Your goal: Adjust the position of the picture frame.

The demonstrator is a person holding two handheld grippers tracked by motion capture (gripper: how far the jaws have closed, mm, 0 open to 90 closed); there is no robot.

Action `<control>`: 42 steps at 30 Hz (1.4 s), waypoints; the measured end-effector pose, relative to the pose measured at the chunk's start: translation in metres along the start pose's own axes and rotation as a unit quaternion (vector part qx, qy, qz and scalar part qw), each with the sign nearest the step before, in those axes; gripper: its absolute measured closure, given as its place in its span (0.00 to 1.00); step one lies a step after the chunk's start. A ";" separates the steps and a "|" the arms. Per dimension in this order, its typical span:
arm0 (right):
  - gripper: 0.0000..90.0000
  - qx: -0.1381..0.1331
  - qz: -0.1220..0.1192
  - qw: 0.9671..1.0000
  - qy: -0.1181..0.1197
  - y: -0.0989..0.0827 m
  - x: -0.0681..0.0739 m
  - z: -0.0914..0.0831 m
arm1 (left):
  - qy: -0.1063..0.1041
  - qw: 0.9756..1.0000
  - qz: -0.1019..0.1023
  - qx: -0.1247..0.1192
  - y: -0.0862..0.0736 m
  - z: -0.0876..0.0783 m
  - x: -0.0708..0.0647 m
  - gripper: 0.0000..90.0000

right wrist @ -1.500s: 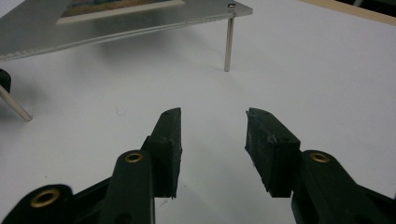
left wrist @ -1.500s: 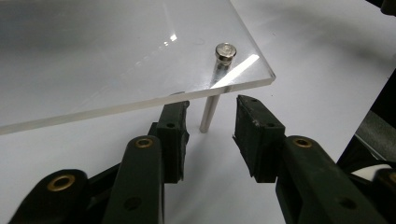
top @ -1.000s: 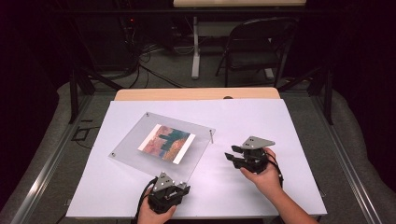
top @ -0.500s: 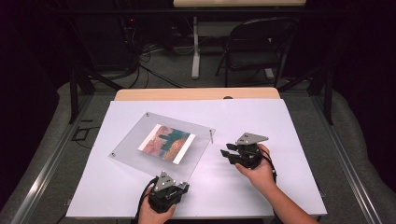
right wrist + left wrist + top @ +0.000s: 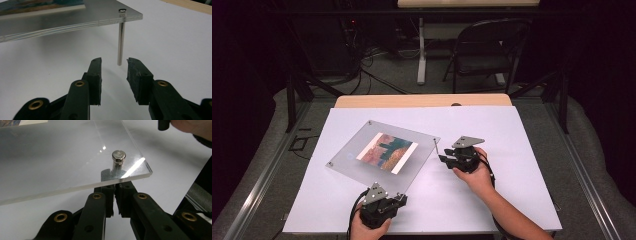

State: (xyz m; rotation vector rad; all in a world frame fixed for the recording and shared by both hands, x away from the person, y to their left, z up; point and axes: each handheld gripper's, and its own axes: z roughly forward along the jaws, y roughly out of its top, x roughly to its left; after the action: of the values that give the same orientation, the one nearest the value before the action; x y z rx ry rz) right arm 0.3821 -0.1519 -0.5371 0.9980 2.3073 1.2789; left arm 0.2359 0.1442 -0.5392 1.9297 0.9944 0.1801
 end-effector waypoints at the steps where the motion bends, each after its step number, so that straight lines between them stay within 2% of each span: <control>1: 0.71 0.000 0.002 1.000 0.000 0.001 -0.001 0.004 | 0.001 1.000 -0.002 -0.002 0.000 -0.002 0.000 0.95; 10: 0.74 -0.005 0.004 1.000 0.006 0.014 -0.004 0.031 | 0.003 1.000 -0.005 -0.008 0.000 -0.007 0.001 0.95; 15: 0.84 -0.008 0.008 1.000 0.011 0.017 -0.004 0.040 | 0.005 1.000 -0.004 -0.008 -0.001 -0.008 0.001 0.95; 18: 0.94 -0.008 0.012 1.000 0.015 0.017 -0.004 0.042 | 0.005 1.000 -0.003 -0.010 -0.001 -0.009 0.001 0.95; 24: 0.95 -0.011 0.003 1.000 0.017 0.017 -0.004 0.041 | 0.006 1.000 -0.001 -0.008 -0.002 -0.009 0.001 0.95; 30: 0.95 -0.011 0.004 1.000 0.017 0.016 -0.005 0.037 | 0.005 1.000 0.003 -0.009 0.001 -0.010 0.002 0.95; 36: 0.95 -0.009 0.015 1.000 0.016 0.013 -0.009 0.025 | 0.005 1.000 0.001 -0.017 0.006 -0.012 0.004 0.95; 42: 0.95 -0.008 0.030 0.999 0.011 0.008 -0.016 0.006 | 0.009 1.000 0.000 -0.024 0.016 -0.011 0.010 0.95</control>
State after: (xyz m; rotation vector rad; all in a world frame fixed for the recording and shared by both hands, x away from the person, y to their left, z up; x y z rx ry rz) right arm 0.3998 -0.1567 -0.5345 1.0592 2.2961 1.3372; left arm 0.2464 0.1549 -0.5225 1.8869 0.9936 0.2192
